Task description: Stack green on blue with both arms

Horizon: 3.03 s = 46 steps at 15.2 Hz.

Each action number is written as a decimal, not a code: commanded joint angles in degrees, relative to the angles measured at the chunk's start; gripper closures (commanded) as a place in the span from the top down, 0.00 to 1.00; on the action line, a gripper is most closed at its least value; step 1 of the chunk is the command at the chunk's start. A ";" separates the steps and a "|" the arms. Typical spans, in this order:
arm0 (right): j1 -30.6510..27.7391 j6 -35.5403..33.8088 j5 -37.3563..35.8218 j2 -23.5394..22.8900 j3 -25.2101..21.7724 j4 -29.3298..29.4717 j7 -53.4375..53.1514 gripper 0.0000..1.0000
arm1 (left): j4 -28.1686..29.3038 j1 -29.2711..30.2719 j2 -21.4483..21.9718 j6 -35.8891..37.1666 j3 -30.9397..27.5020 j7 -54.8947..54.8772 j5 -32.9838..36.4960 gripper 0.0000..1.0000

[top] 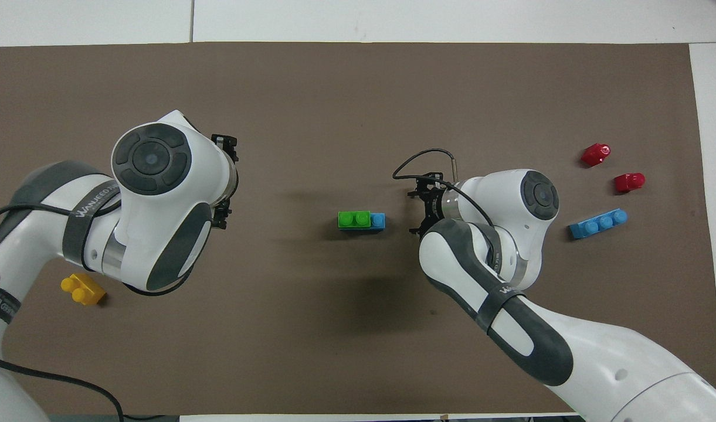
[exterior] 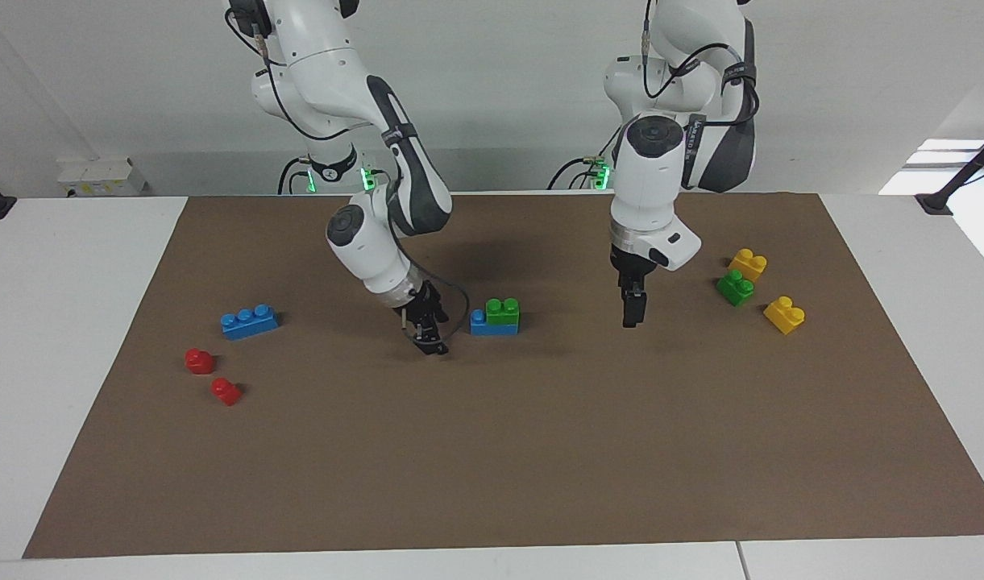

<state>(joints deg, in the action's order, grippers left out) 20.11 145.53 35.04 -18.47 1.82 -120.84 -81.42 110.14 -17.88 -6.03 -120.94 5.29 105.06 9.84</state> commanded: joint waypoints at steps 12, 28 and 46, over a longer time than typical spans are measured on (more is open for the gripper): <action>-19.57 -31.94 -16.22 10.81 -0.07 10.70 39.55 0.99 | -2.38 19.10 6.47 7.55 -0.02 -55.54 -5.80 1.00; -27.40 -45.07 -26.86 25.23 -0.33 11.95 77.72 1.00 | -10.99 21.75 7.44 26.18 -0.02 -107.69 -5.80 1.00; -26.88 -54.38 -37.05 22.33 0.46 24.25 81.51 1.00 | -14.87 22.18 8.58 31.55 0.07 -107.08 -11.77 1.00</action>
<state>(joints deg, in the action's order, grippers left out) -6.38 92.62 0.21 4.58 1.89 -97.96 -1.49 95.52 3.85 1.51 -90.14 5.23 -1.33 -1.03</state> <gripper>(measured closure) 0.000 0.000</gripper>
